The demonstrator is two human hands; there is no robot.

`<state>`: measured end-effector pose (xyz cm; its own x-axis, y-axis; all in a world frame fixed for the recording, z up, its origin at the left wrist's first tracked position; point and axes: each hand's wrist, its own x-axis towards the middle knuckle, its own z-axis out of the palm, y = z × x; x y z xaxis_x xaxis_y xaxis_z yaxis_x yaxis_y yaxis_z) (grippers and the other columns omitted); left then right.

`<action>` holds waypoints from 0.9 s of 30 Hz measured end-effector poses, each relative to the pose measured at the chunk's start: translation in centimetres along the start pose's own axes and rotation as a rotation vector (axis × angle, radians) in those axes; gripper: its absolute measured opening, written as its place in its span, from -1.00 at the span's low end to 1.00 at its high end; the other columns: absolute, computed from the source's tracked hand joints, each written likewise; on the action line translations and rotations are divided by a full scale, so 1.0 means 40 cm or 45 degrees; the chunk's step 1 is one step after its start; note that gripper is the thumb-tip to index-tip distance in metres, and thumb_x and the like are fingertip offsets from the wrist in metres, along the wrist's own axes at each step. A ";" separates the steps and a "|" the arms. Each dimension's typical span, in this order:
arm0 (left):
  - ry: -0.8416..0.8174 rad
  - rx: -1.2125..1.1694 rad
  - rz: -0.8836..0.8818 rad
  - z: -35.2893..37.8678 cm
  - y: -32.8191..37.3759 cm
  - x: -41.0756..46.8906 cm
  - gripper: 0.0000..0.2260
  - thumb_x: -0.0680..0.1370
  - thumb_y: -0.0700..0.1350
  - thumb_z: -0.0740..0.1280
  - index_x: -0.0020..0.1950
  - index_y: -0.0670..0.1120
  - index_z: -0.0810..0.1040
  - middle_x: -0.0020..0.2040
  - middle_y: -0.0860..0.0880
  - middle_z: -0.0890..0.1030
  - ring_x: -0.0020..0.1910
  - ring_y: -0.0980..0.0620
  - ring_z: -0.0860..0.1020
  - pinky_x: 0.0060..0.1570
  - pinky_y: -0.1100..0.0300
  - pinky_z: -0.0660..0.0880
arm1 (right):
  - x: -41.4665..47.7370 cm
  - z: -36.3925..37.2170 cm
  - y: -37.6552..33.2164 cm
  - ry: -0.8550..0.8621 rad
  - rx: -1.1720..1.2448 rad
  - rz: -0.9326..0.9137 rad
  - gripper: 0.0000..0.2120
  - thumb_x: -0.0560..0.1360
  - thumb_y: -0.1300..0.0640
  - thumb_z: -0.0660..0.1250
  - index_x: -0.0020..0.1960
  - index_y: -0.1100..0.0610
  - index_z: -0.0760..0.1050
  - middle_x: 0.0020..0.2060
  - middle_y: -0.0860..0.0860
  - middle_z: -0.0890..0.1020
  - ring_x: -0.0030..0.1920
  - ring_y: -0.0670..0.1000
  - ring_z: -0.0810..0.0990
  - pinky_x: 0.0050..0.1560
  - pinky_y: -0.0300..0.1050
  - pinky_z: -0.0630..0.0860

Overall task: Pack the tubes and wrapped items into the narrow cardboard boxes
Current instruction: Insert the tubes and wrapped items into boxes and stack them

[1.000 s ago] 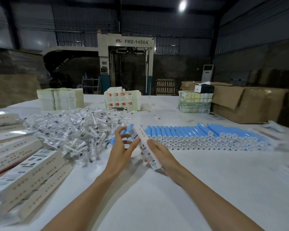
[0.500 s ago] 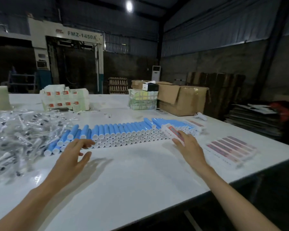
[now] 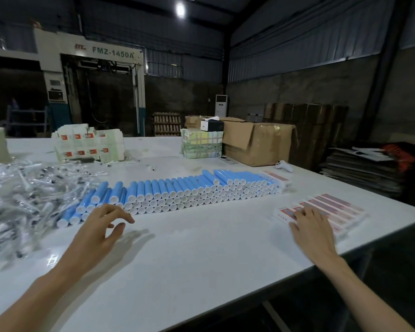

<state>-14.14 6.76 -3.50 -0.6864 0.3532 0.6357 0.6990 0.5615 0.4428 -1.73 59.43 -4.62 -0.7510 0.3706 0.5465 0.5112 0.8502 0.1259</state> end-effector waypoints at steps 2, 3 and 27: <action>-0.002 0.008 -0.006 -0.002 0.003 0.000 -0.69 0.63 -0.33 0.42 0.08 0.10 0.70 0.17 0.09 0.57 0.24 0.01 0.52 0.12 -0.14 0.58 | -0.005 -0.002 -0.003 0.035 0.005 0.027 -0.72 0.59 0.06 0.36 0.23 0.16 0.63 0.15 0.12 0.64 0.18 0.15 0.56 0.22 0.07 0.45; -0.004 0.006 -0.010 -0.002 0.004 0.000 -0.70 0.63 -0.34 0.42 0.07 0.10 0.70 0.16 0.08 0.57 0.25 0.01 0.52 0.13 -0.13 0.58 | -0.007 -0.001 -0.003 0.045 -0.001 0.034 -0.74 0.57 0.07 0.37 0.20 0.17 0.64 0.13 0.13 0.64 0.15 0.16 0.57 0.19 0.08 0.45; 0.097 0.375 -0.224 -0.033 0.046 -0.002 -0.84 0.69 -0.11 0.34 0.14 0.17 0.61 -0.15 0.25 0.60 -0.17 0.19 0.56 -0.16 0.13 0.53 | 0.005 -0.220 -0.795 -0.305 1.785 -0.308 -0.73 0.64 0.09 0.32 -0.24 0.01 0.51 -0.40 -0.09 0.57 -0.39 -0.13 0.45 -0.27 -0.13 0.43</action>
<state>-12.55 6.77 -1.89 -0.7664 0.1812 0.6162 0.4757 0.8047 0.3551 -14.48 29.18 -1.23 -0.8808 0.0998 0.4628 -0.3549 0.5079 -0.7849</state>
